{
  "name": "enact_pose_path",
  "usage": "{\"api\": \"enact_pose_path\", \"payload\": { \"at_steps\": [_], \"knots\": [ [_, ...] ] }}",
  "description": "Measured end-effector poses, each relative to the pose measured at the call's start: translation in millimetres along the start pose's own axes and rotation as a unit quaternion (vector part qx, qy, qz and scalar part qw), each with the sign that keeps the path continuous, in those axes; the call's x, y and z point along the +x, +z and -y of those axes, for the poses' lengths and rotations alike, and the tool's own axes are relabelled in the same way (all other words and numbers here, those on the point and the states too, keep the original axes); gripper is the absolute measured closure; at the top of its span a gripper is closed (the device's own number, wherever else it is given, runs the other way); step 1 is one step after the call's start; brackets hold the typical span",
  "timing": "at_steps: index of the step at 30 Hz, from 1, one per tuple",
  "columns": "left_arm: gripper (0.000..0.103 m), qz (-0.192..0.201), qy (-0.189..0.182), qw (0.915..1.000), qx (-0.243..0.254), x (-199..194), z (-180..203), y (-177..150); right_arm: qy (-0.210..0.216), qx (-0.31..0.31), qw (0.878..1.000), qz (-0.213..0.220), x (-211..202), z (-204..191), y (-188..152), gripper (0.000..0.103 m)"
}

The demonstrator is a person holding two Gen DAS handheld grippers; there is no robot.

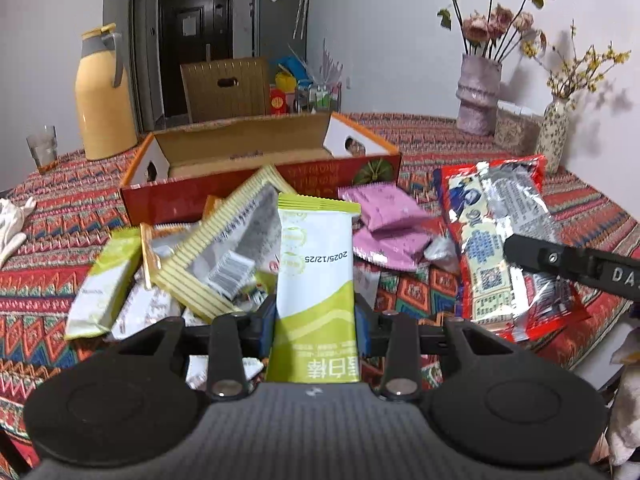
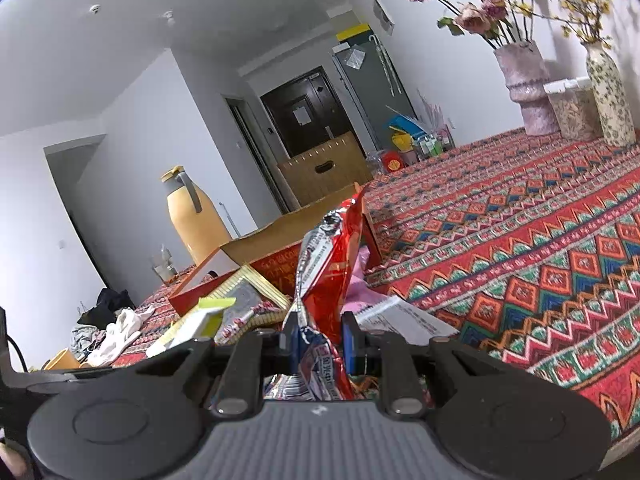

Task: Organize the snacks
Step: 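Grasp the green-and-white snack bar with the left gripper while right holds red bag, then carry both packets into the cardboard box and open both grippers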

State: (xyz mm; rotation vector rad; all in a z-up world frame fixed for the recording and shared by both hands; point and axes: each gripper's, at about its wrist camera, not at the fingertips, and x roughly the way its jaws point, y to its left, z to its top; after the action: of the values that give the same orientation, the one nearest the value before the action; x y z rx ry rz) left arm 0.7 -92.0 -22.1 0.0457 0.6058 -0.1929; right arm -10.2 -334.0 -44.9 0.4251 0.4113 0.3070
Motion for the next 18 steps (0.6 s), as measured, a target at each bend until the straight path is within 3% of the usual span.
{"api": "enact_pose_path", "payload": {
  "at_steps": [18],
  "knots": [
    [0.065,0.048,0.016,0.9983,-0.029,9.7,-35.4,60.0,0.013,-0.020,1.000,0.013,55.3,-32.7,41.2,0.083]
  ]
}}
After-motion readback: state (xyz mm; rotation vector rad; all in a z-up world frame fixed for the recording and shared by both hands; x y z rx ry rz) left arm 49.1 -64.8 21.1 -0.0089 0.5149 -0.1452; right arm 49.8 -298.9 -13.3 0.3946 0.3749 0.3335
